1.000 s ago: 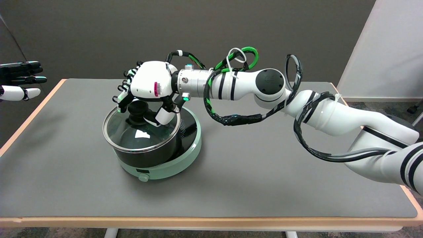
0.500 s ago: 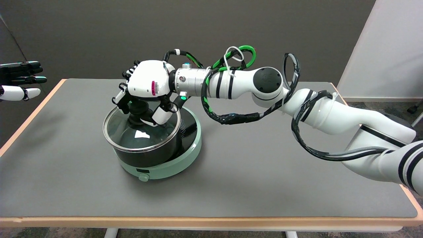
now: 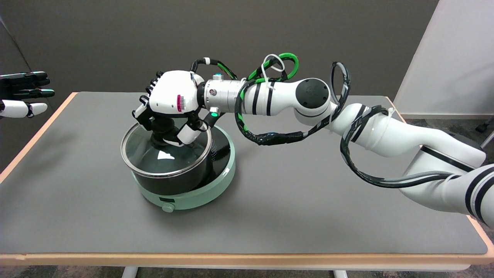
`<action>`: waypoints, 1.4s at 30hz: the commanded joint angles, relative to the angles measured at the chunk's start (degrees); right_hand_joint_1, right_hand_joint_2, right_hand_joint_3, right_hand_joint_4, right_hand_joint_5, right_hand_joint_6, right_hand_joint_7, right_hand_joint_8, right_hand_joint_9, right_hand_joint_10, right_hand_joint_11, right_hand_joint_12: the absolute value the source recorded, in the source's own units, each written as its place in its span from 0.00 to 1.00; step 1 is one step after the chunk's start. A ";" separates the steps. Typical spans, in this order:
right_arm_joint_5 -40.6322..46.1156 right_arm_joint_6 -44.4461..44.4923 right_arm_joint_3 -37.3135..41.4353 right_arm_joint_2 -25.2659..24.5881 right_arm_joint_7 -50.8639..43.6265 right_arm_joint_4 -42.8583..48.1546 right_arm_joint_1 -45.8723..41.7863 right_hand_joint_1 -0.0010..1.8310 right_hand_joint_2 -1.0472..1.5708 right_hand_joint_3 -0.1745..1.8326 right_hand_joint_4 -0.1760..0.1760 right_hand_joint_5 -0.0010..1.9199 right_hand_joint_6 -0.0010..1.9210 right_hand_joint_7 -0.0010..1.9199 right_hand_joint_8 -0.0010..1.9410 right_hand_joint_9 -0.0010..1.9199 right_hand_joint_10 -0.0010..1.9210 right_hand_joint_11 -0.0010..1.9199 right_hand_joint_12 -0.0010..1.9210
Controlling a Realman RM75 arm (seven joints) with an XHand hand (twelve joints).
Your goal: Pick up the pot lid.
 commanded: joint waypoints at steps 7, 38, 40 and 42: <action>0.07 0.10 -0.03 0.08 0.10 0.38 0.12 0.74 0.73 0.40 1.00 0.34 0.63 0.45 0.70 0.43 0.69 0.34 0.54; 0.71 1.25 -0.51 1.01 0.10 1.45 5.59 0.74 0.74 0.39 1.00 0.32 0.66 0.44 0.72 0.41 0.82 0.33 0.75; 0.79 1.30 -0.59 1.38 0.10 1.69 6.15 0.74 0.74 0.39 1.00 0.32 0.67 0.44 0.72 0.41 0.83 0.33 0.75; 0.79 1.30 -0.59 1.87 0.10 1.99 6.57 0.74 0.74 0.39 1.00 0.32 0.67 0.44 0.72 0.41 0.83 0.33 0.75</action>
